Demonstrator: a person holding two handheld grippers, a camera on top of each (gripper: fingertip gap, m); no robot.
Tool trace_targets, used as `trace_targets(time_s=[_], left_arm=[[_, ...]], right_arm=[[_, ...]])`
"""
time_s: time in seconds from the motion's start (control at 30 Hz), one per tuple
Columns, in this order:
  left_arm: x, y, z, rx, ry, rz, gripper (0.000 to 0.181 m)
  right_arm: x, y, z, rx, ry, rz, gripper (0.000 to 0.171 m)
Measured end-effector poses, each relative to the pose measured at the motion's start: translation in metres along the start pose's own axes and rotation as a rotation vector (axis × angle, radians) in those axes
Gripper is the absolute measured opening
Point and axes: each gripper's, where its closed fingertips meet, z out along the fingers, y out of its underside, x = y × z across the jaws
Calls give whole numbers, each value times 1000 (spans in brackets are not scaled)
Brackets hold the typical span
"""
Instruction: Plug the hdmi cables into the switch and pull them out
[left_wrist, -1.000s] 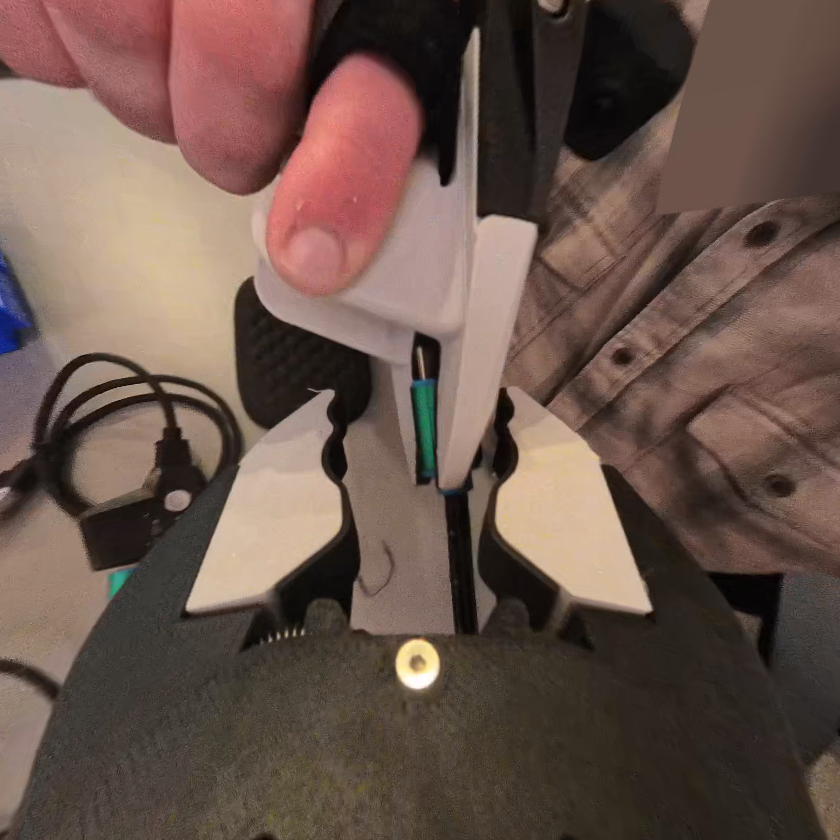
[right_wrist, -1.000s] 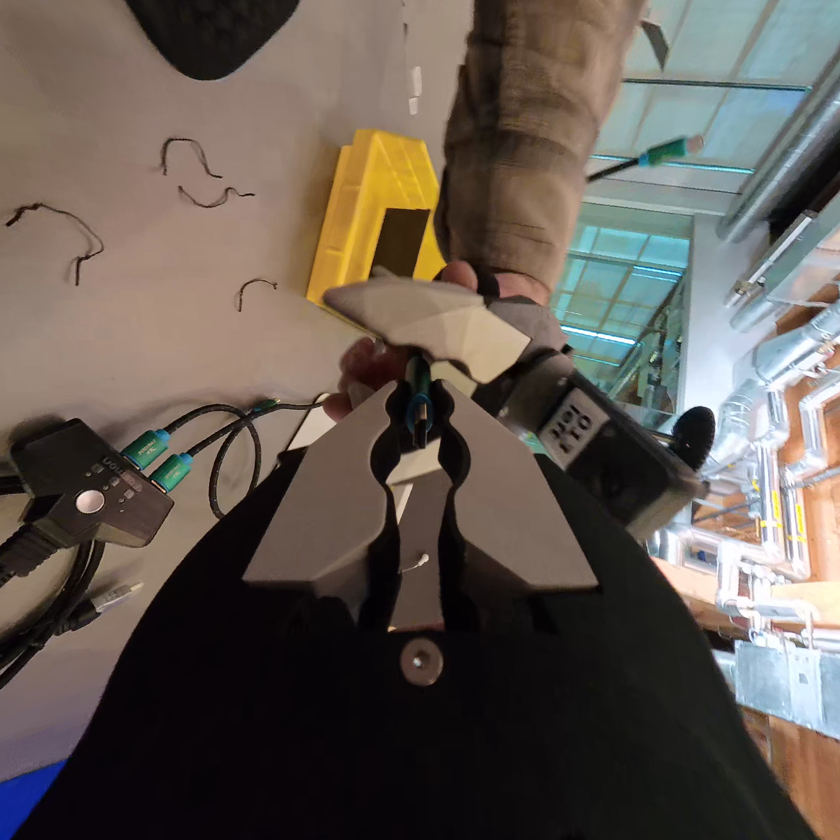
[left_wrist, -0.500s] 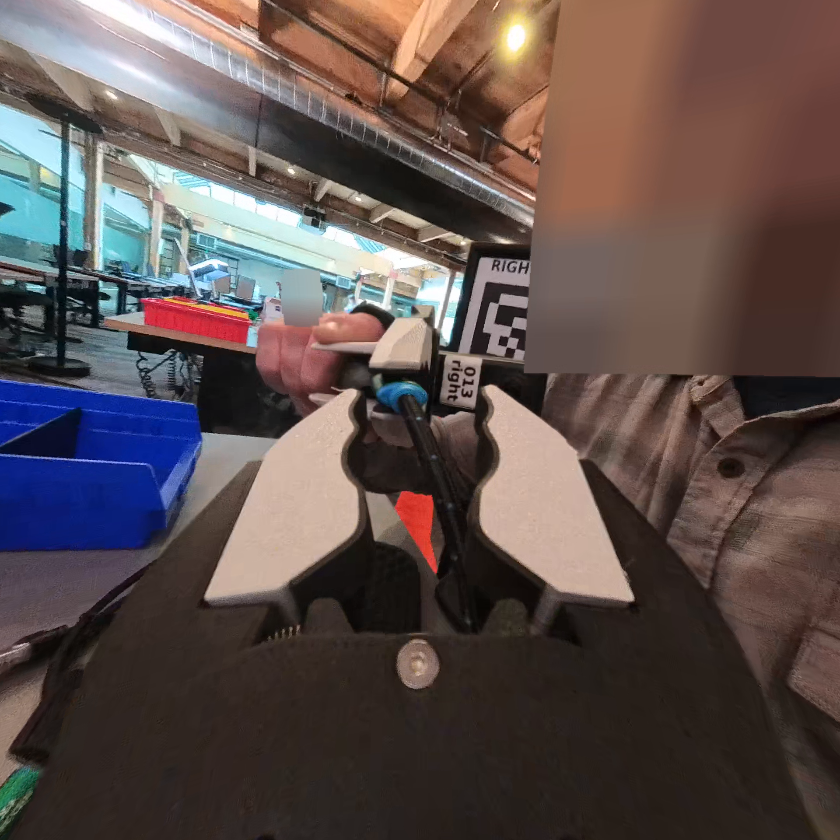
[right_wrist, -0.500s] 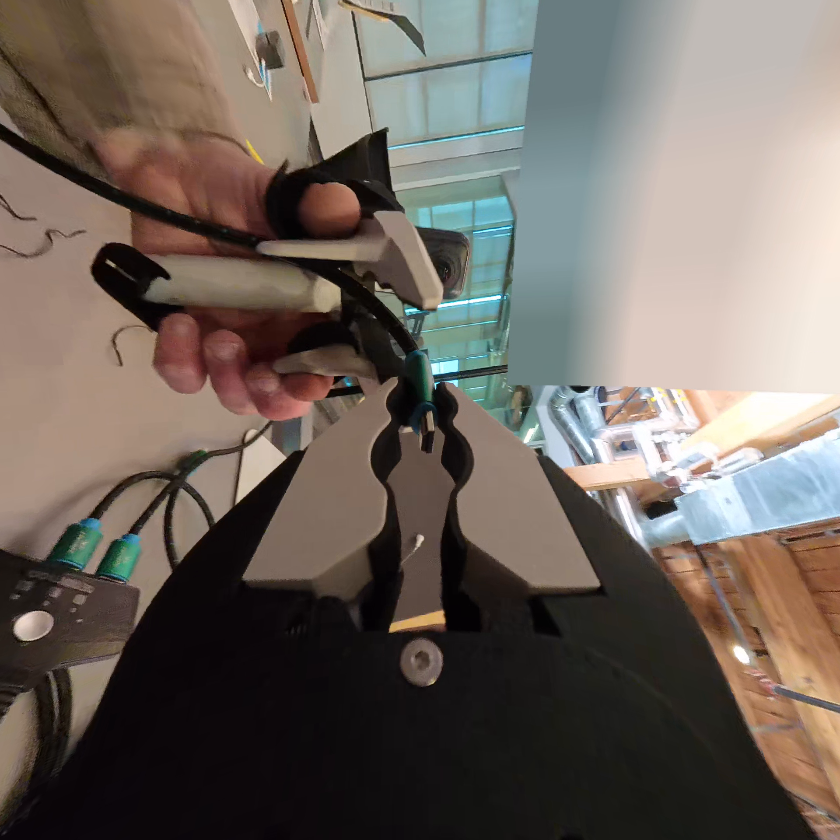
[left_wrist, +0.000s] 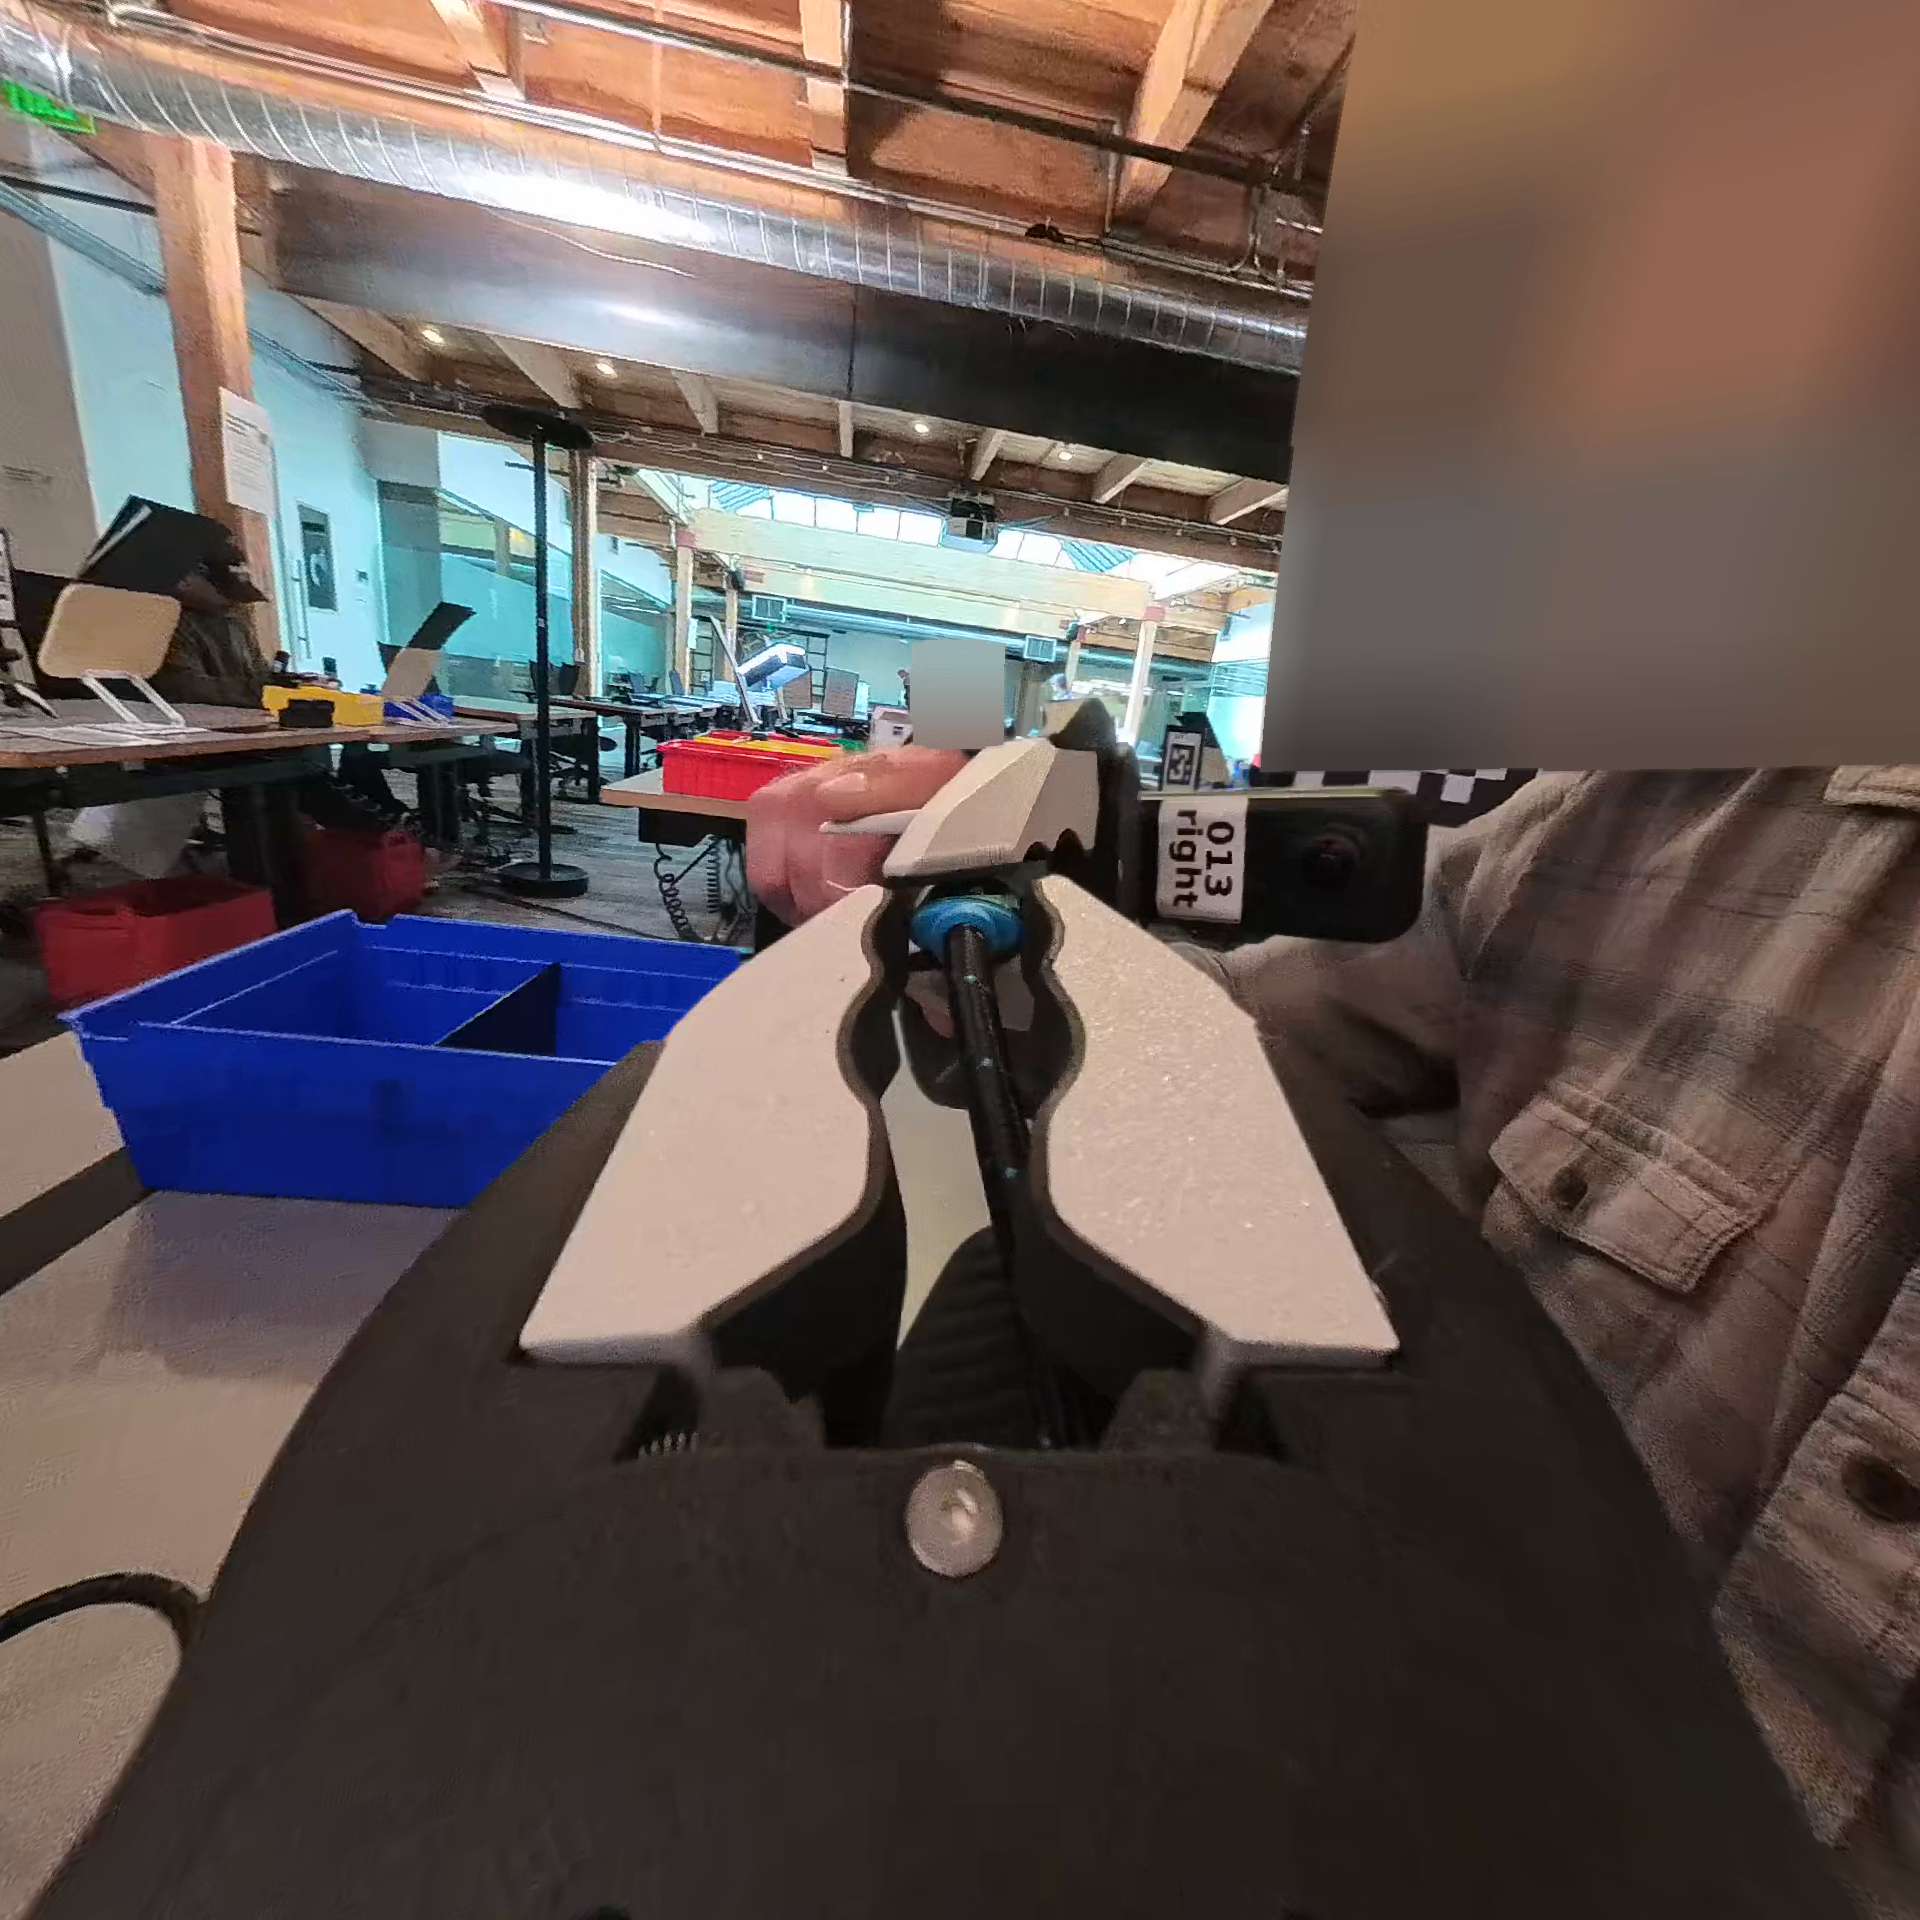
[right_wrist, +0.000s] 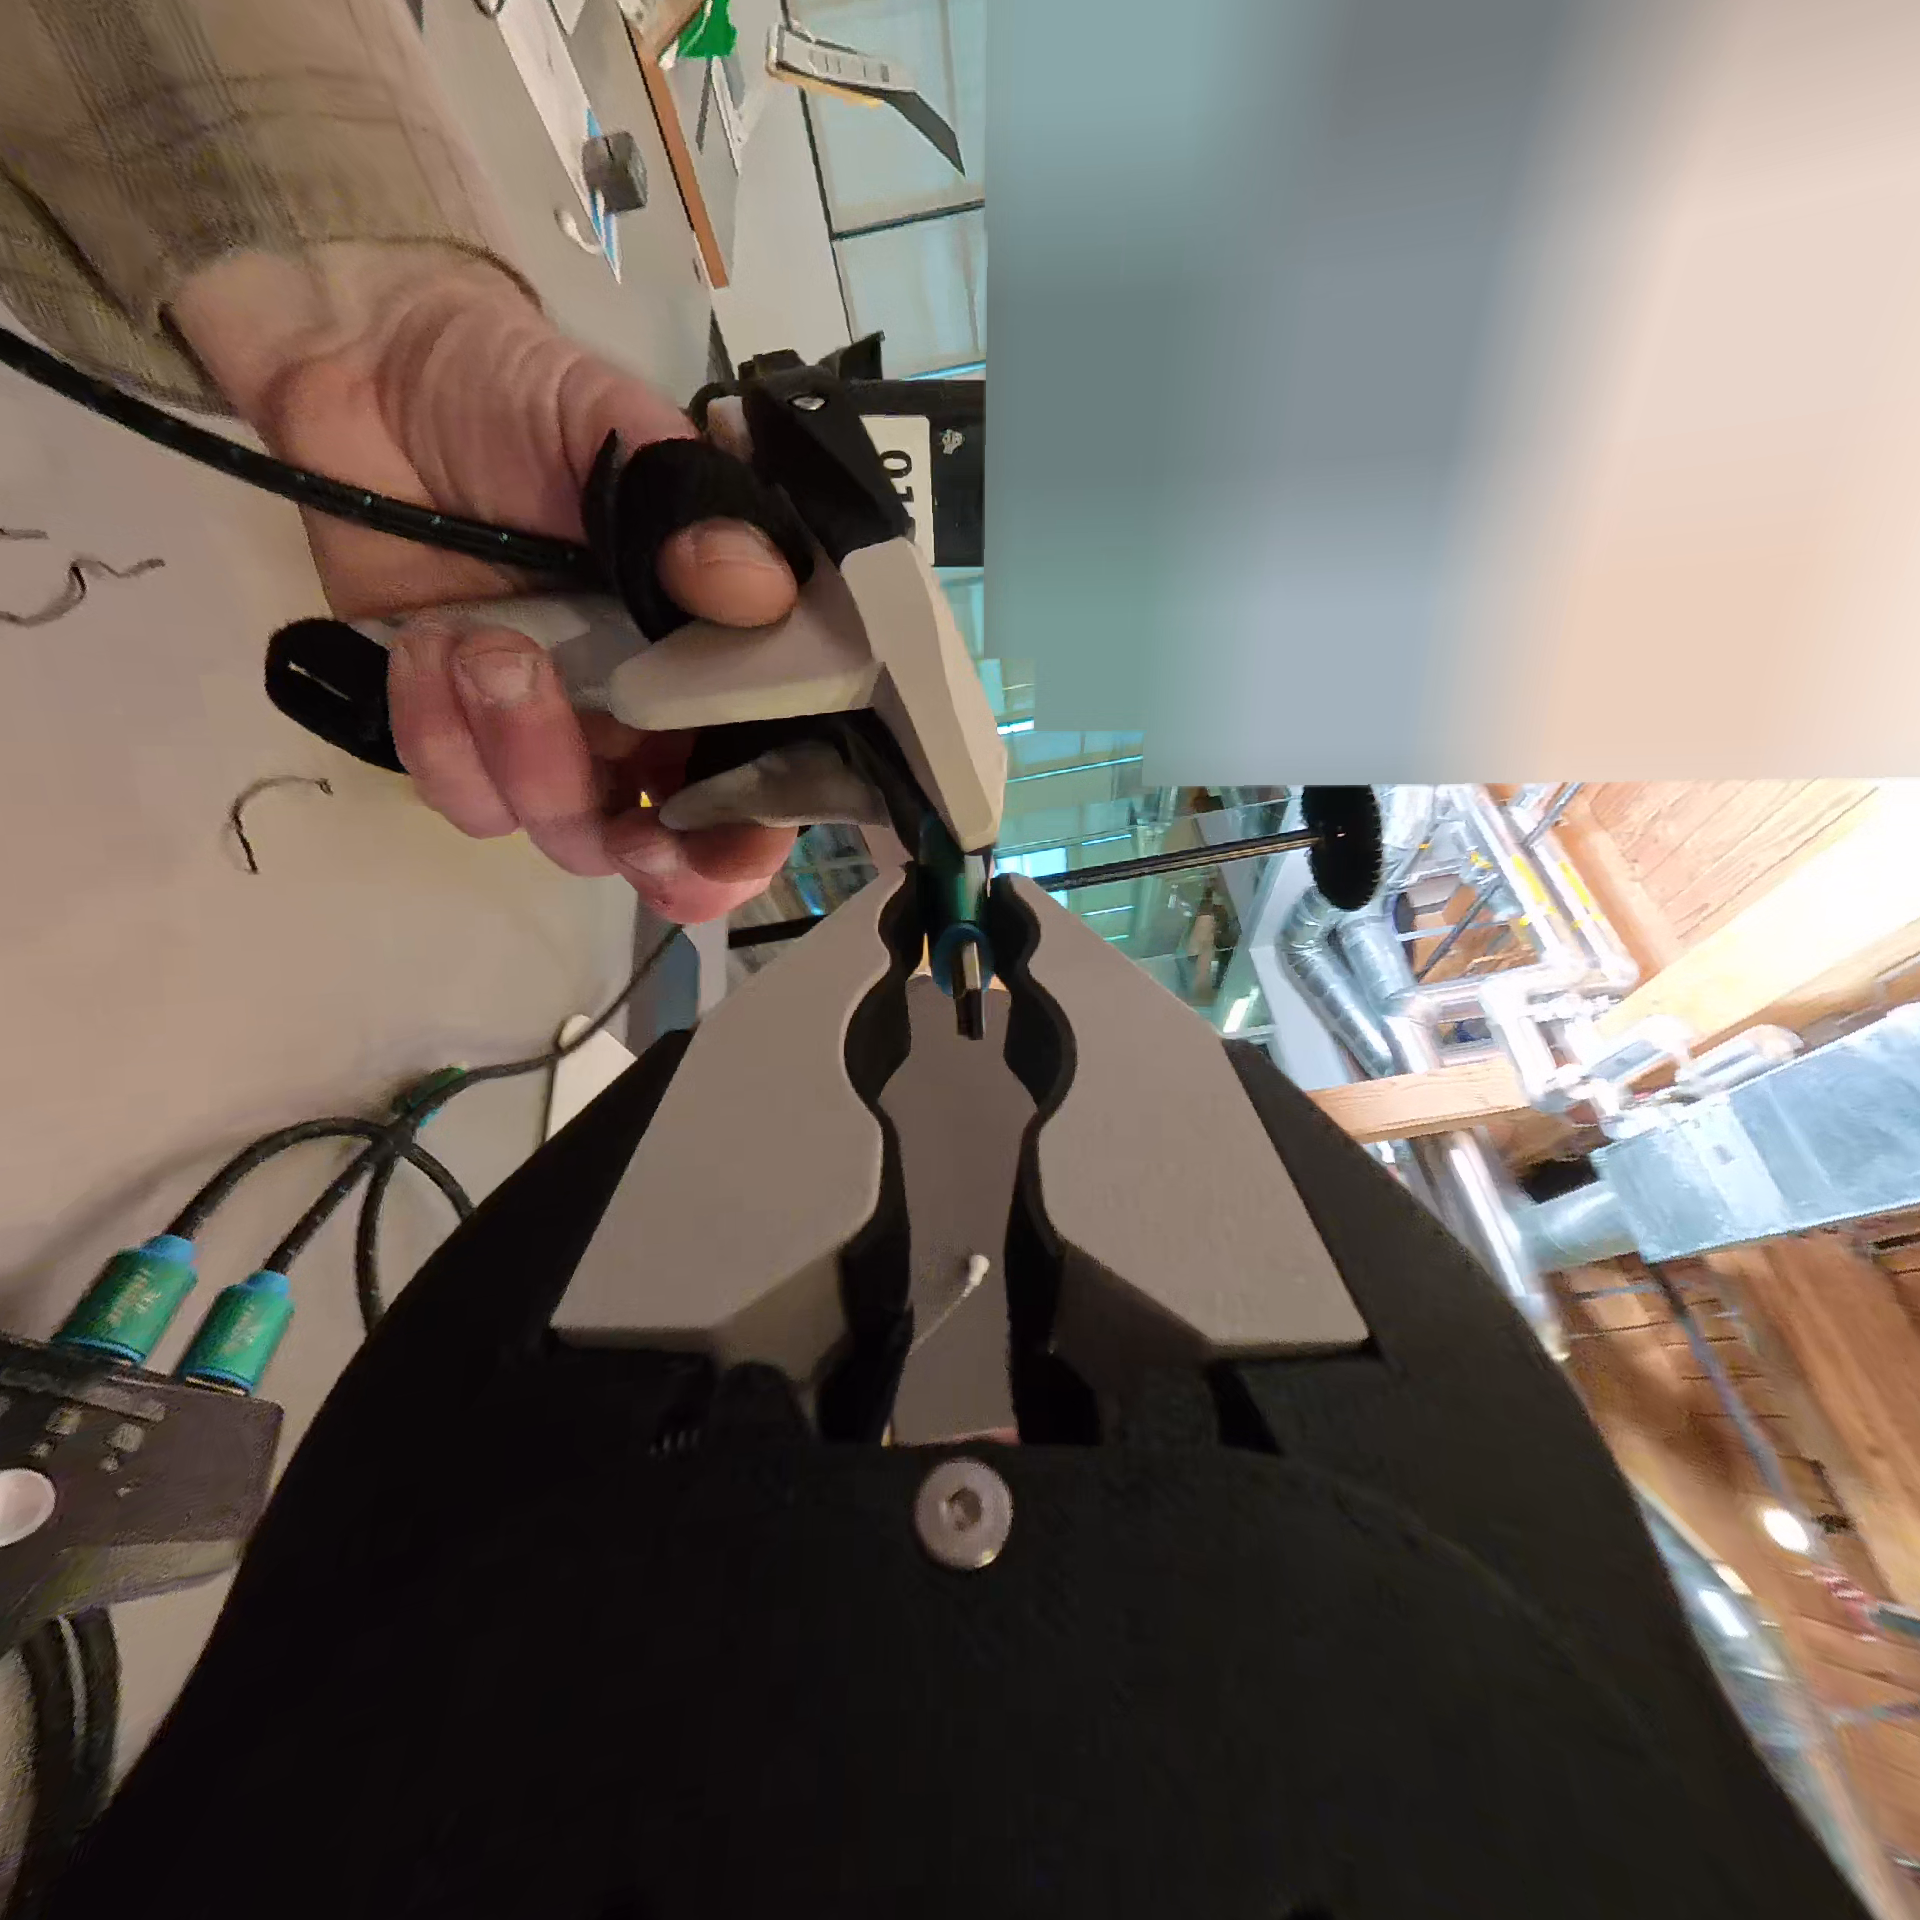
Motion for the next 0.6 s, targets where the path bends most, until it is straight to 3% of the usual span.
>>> trace_targets(time_s=[0.17, 0.3, 0.5, 0.6], left_arm=[[-13, -8, -4, 3, -99, 17, 21], [-22, -6, -9, -27, -166, 30, 21], [-40, -3, -12, -155, -310, 97, 21], [-40, 6, -4, -266, -347, 160, 21]], right_arm=[[12, 11, 5, -7, 30, 74, 22], [11, 23, 4, -60, 15, 103, 19], [3, 37, -4, -255, -38, -71, 32], [0, 43, 1, -346, -31, -185, 30]])
